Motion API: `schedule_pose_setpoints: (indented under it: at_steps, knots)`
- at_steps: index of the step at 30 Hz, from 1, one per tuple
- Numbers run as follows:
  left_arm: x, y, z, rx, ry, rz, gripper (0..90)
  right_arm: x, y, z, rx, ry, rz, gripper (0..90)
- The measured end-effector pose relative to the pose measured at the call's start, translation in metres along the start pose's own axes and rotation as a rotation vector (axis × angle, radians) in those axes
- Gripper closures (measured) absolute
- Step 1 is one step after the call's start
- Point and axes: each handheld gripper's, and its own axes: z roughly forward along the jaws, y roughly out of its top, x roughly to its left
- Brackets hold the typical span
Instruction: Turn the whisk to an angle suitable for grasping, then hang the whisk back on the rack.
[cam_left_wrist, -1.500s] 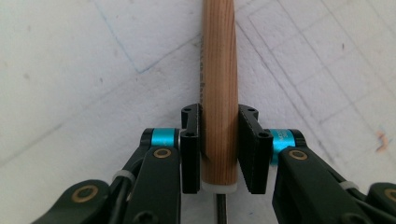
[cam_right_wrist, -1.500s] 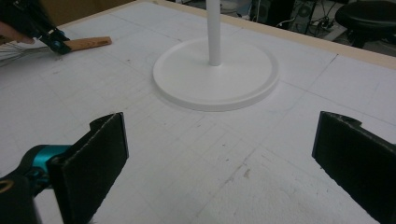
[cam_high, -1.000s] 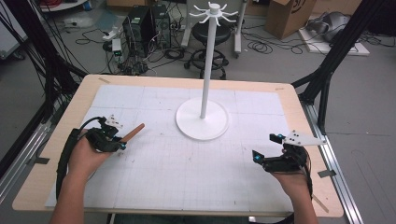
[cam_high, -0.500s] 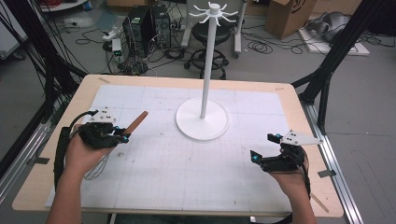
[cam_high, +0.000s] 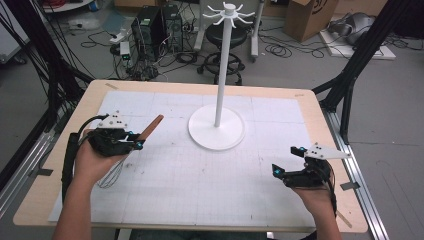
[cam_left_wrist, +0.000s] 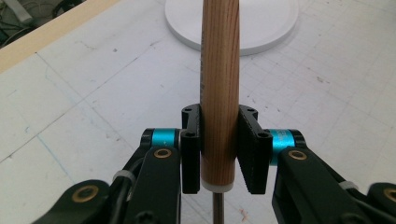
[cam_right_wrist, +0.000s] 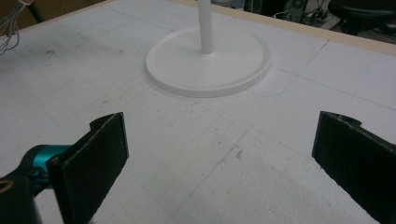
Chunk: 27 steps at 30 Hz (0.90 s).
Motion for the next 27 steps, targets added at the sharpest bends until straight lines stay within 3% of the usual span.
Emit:
schedule_pose_setpoints:
  at_steps: [11, 22, 23, 24, 27]
  knots:
    - [-0.004, 0.005, 0.005, -0.051, -0.059, 0.013, 72.8, 0.001, -0.002, -0.002, 0.006, 0.001, 0.002, 2.6]
    - [-0.008, 0.016, 0.005, -0.202, -0.181, 0.003, 72.8, 0.002, -0.002, -0.001, 0.006, 0.009, -0.003, 2.7]
    - [-0.009, 0.018, 0.004, -0.218, -0.196, 0.005, 72.8, 0.002, -0.001, -0.001, 0.004, 0.006, -0.002, 2.7]
    - [-0.01, 0.023, 0.005, -0.257, -0.236, 0.013, 72.8, 0.002, -0.001, -0.002, 0.001, 0.009, -0.001, 2.6]
    - [-0.012, 0.032, 0.008, -0.308, -0.28, 0.015, 72.8, 0.002, -0.001, -0.001, 0.002, 0.011, 0.0, 2.6]
